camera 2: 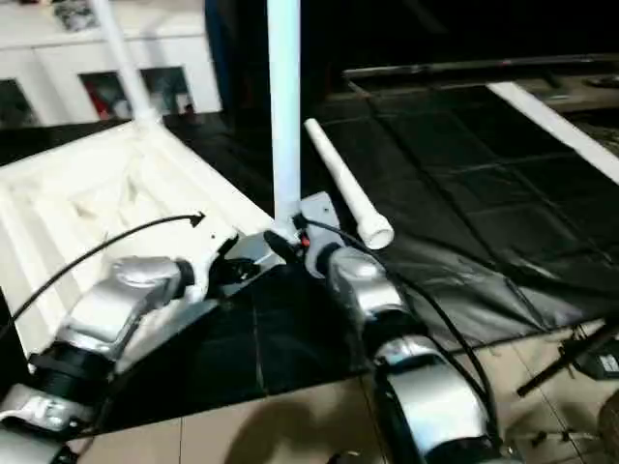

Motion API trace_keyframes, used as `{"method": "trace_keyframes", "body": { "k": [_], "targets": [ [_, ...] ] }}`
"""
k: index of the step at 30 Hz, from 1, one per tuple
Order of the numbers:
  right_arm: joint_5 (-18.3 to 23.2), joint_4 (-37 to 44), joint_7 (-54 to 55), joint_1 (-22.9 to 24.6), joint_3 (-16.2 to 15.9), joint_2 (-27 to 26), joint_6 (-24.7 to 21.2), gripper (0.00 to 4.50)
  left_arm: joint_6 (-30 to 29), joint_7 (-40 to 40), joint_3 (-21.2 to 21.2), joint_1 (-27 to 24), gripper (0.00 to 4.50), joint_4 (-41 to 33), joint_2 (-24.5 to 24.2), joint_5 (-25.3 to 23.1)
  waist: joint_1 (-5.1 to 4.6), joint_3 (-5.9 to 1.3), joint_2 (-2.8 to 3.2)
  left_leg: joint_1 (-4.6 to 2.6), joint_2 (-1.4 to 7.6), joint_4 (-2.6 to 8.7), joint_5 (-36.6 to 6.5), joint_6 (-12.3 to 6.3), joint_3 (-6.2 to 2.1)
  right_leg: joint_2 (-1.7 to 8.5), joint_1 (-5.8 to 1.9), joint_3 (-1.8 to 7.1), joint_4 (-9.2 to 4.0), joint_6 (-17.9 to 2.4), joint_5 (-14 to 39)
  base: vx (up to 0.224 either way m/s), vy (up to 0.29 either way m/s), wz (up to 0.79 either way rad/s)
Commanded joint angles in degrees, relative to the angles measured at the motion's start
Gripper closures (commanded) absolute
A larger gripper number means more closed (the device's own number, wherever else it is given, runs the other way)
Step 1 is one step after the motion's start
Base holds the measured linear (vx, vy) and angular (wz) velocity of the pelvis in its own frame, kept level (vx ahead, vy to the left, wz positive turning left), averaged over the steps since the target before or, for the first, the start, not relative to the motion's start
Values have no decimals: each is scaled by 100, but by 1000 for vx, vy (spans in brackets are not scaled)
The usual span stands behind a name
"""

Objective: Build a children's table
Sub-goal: Rotate leg to tighten

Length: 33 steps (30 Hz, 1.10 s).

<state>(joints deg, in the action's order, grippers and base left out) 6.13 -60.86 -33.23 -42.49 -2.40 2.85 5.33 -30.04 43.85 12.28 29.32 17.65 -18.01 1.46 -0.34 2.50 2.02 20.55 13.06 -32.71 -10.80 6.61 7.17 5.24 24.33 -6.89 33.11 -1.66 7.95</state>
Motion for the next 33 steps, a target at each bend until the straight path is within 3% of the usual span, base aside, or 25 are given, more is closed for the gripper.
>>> {"method": "trace_keyframes", "body": {
  "k": [1,3,6,7,9,13,16,18,22,25,32,33],
  "targets": [
    [79,187,-469,263,-30,161,-35,57,330,191,-34,183,450,73,-168,0,48,-429,42,74,-82,273,-633,-614,195,191,-492,240,-227,-1521,514,0,0,0],
    [132,506,-953,524,-67,374,145,43,489,388,37,224,450,203,-256,19,90,-421,66,60,-81,273,-689,-658,202,179,-491,240,-235,-1526,511,0,0,0],
    [223,833,-1391,741,-59,583,166,13,745,646,122,242,450,326,-339,25,130,-405,48,42,-86,279,-947,-613,220,183,-484,243,-277,-1496,801,0,0,0],
    [262,1029,-1763,854,-86,783,235,5,1115,929,244,243,450,417,-437,-15,147,-403,139,44,-85,292,-1017,-576,197,191,-494,238,-271,-1461,914,0,0,0],
    [307,1149,-2032,907,-82,916,298,2,1281,1146,296,233,450,456,-483,13,143,-406,73,46,-83,288,-1127,-559,209,183,-504,236,-291,-1407,1030,0,0,0],
    [563,1664,-2883,988,-69,1343,9,2,1677,1711,484,222,450,589,-627,22,272,-391,99,17,-70,266,-1089,-595,244,186,-466,245,-319,-1310,1337,0,0,0],
    [468,1799,-3267,939,-185,1569,52,2,1886,2092,607,207,450,660,-701,51,330,-373,106,-5,-45,281,-1145,-551,259,185,-441,241,-326,-1296,1445,0,0,0],
    [445,1840,-3395,923,-222,1629,64,2,1985,2214,650,213,450,713,-723,56,397,-386,87,-40,-23,281,-1203,-480,294,185,-424,249,-319,-1269,1508,0,0,0],
    [365,1996,-3904,889,-486,1770,138,2,2266,2612,777,143,450,800,-772,73,451,-394,71,-29,-13,276,-1129,-478,299,181,-430,254,-275,-1307,1297,0,0,0],
    [229,1965,-4067,824,-659,1769,231,2,2318,2832,850,72,450,715,-785,112,510,-393,9,-33,-10,276,-1088,-461,323,203,-420,278,-280,-1230,1461,0,0,0],
    [155,1817,-4360,665,-864,1671,231,2,2542,3154,1078,27,450,654,-869,-20,528,-385,-16,-27,-5,284,-1052,-460,328,204,-408,293,-284,-1116,1650,0,0,0],
    [165,1807,-4392,657,-882,1662,204,28,2556,3195,1107,21,450,637,-884,-31,530,-389,-11,-36,-4,283,-1042,-458,329,202,-403,297,-276,-1126,1626,0,0,0]
  ]
}}
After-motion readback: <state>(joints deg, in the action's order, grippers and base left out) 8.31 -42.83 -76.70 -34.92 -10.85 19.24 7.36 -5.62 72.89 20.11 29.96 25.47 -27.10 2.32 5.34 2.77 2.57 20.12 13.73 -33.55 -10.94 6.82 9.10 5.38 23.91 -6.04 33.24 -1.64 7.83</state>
